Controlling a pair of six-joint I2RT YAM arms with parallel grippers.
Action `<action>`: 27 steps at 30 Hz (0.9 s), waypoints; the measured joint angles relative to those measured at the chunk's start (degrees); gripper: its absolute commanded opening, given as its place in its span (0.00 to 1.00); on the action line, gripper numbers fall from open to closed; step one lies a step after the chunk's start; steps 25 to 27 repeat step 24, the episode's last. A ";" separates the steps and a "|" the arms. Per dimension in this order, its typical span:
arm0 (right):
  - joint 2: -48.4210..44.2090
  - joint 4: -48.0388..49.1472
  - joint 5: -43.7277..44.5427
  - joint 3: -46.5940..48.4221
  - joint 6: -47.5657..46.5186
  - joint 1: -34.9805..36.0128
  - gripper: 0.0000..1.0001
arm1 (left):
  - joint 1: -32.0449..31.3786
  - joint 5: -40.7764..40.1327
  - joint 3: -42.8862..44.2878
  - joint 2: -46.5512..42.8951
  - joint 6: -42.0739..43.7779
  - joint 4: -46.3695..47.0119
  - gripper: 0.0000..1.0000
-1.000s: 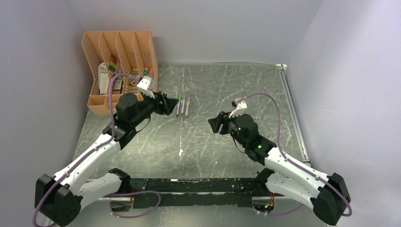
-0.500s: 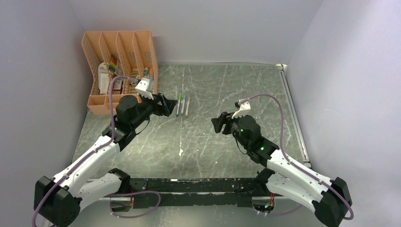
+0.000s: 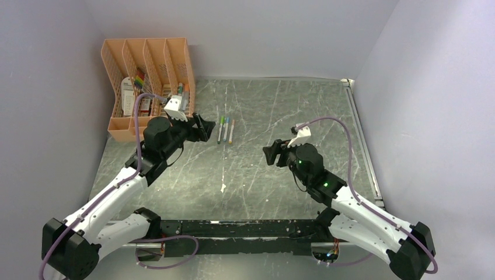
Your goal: Insert the pens into the pen caps
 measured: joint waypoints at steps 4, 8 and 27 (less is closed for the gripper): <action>1.16 0.39 -1.18 0.07 -0.09 0.00 0.76 | 0.00 -0.55 0.02 -1.03 -0.20 -0.83 0.84; 3.19 -0.83 -1.68 2.16 0.46 0.00 0.81 | 0.00 -1.66 0.02 -2.64 -0.59 -1.97 0.79; 3.63 -2.38 -0.48 4.00 2.23 0.00 0.86 | 0.00 -5.09 1.46 -2.91 -1.86 -4.48 0.84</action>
